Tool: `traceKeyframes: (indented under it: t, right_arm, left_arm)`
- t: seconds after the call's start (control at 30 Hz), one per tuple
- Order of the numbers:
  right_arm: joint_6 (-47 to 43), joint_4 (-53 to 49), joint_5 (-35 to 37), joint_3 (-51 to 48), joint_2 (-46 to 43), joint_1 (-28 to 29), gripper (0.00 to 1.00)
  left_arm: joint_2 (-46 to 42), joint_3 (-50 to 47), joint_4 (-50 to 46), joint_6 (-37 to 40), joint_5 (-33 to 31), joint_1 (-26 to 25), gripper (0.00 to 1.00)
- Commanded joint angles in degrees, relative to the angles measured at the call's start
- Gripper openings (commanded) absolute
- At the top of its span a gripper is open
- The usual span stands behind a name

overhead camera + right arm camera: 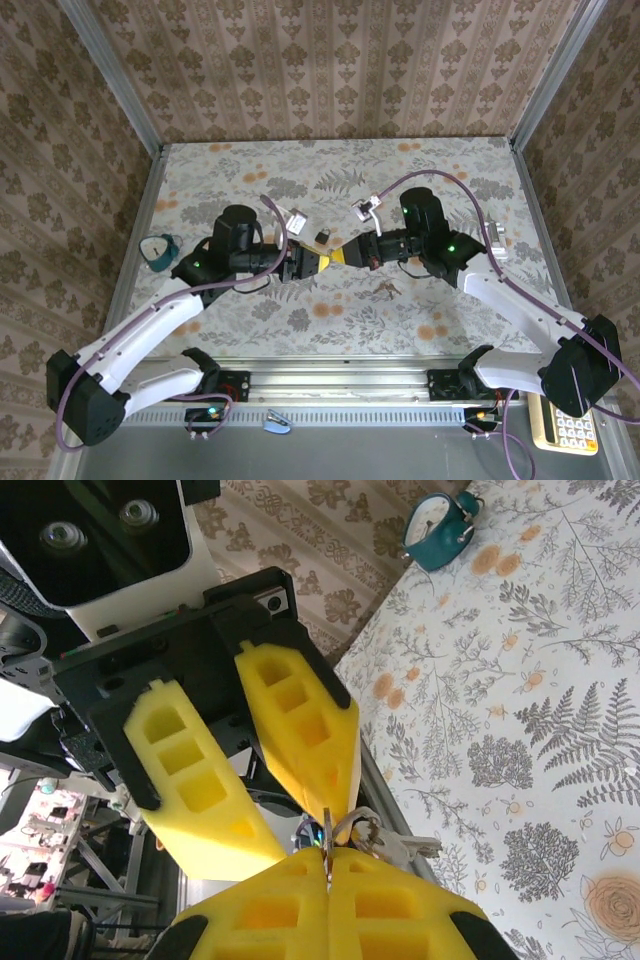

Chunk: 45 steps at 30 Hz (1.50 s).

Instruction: Unlock with the key

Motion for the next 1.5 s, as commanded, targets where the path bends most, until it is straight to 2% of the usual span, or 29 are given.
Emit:
traceKeyframes:
  t: [0.0, 0.13, 0.23, 0.43, 0.53, 0.7, 1.0, 1.2, 1.4, 1.47]
  right_arm:
    - [1.5, 2.1, 2.6, 1.5, -1.4, 0.3, 0.0]
    - [5.3, 6.6, 5.9, 0.2, -2.3, 0.1, 0.0]
    - [9.3, 11.6, 8.3, -1.5, -2.9, 0.1, 0.0]
    - [18.9, 24.5, 15.4, -7.0, -4.2, 0.5, 0.0]
    - [21.5, 27.7, 17.8, -8.3, -4.2, 1.7, 0.0]
    - [25.9, 34.0, 22.6, -11.4, -3.7, 3.9, 0.0]
    - [30.7, 42.9, 20.9, -13.3, -0.7, 5.6, 0.0]
    - [31.3, 44.8, 20.4, -13.4, 0.1, 6.2, 0.0]
    - [31.2, 44.6, 20.4, -13.6, 0.3, 6.3, 0.0]
    - [31.0, 44.4, 20.1, -13.6, 0.4, 6.3, 0.0]
  left_arm:
    - [-3.1, -2.0, 5.2, -2.7, -0.4, 1.7, 0.3]
    - [-7.9, -7.4, 11.4, -9.1, -5.6, 4.8, 0.36]
    - [-11.8, -12.7, 17.9, -15.0, -10.3, 6.5, 0.37]
    - [-15.2, -20.6, 31.6, -24.5, -16.8, 6.5, 0.39]
    - [-14.8, -22.8, 38.4, -27.4, -18.3, 5.9, 0.41]
    - [-12.3, -22.8, 44.0, -28.6, -17.9, 3.8, 0.47]
    - [-8.7, -22.5, 49.0, -29.4, -17.8, 1.2, 0.49]
    - [-6.9, -21.4, 51.2, -29.7, -16.8, 0.2, 0.45]
    - [-6.3, -20.9, 51.7, -29.4, -16.5, -0.3, 0.32]
    - [-6.4, -21.0, 51.6, -29.4, -16.7, -0.3, 0.33]
